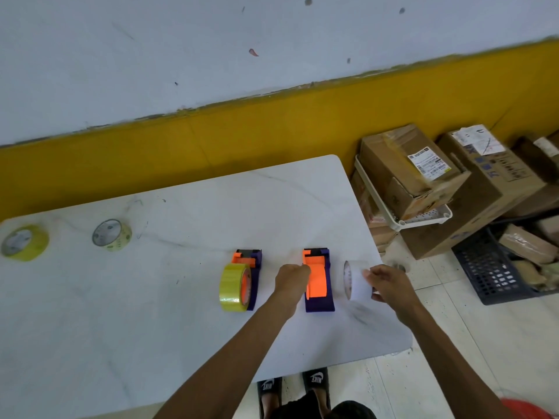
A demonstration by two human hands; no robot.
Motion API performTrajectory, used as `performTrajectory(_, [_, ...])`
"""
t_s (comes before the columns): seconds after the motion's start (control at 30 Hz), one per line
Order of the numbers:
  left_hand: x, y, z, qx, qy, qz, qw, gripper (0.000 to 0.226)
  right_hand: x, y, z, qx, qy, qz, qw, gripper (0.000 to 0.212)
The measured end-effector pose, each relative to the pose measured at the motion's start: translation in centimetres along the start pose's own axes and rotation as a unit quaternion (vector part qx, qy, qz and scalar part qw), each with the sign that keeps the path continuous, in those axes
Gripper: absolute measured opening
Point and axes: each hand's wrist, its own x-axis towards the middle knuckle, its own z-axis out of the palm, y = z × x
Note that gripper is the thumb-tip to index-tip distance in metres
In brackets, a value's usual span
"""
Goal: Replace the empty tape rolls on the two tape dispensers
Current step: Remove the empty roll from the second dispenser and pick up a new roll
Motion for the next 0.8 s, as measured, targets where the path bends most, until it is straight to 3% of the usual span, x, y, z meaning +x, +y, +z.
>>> performTrajectory(0.33, [-0.3, -1.8, 1.1, 0.044, -0.001, 0.048, 0.998, 0.008, -0.2, -0.5, -2.4, 0.017, 0.008, -0.037, 0.999, 0.017])
performTrajectory(0.63, [-0.1, -4.7, 1.7, 0.073, 0.008, 0.066, 0.995, 0.024, 0.4, -1.7, -0.9, 0.008, 0.006, -0.060, 0.998, 0.022])
performTrajectory(0.8, [-0.9, -2.9, 0.0, 0.065, 0.058, 0.119, 0.989, 0.023, 0.9, -3.7, 0.0, 0.027, -0.004, -0.083, 0.996, 0.022])
